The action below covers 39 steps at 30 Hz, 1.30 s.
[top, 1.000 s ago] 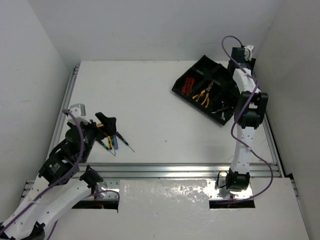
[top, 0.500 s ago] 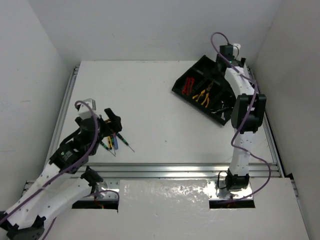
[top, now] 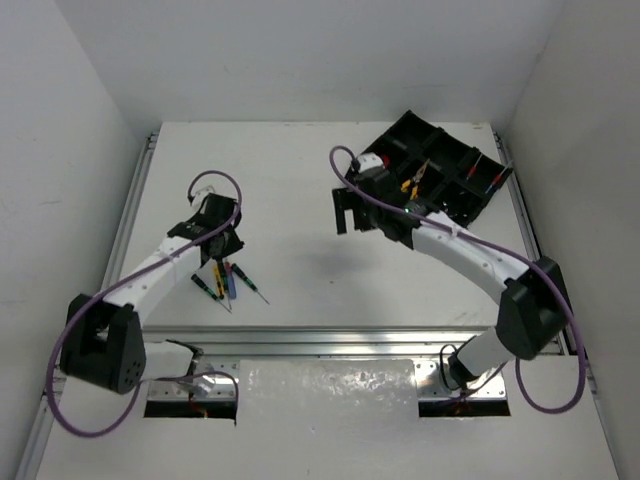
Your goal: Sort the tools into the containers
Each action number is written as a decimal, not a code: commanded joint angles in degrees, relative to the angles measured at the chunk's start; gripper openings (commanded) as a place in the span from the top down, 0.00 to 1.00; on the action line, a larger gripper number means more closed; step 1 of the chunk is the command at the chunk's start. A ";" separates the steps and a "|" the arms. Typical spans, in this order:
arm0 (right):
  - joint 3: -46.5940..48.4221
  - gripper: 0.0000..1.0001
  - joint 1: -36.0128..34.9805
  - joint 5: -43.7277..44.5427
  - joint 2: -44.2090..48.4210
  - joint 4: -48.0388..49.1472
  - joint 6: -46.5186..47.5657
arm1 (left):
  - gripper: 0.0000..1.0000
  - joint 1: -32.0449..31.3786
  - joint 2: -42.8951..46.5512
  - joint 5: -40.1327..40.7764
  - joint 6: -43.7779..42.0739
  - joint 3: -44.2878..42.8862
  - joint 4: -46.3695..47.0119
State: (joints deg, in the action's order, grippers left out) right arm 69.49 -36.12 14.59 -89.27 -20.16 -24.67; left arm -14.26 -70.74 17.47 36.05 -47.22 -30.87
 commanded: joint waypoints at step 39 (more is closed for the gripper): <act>-27.30 0.07 0.79 -14.32 24.23 6.01 -8.03 | 0.64 9.96 -31.12 -5.26 -10.21 -16.85 -6.04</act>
State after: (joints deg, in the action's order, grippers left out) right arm 42.65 -34.85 1.21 -66.74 -16.14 -31.81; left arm -5.15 -101.60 12.23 26.96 -64.55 -37.04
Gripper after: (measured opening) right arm 0.936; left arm 0.366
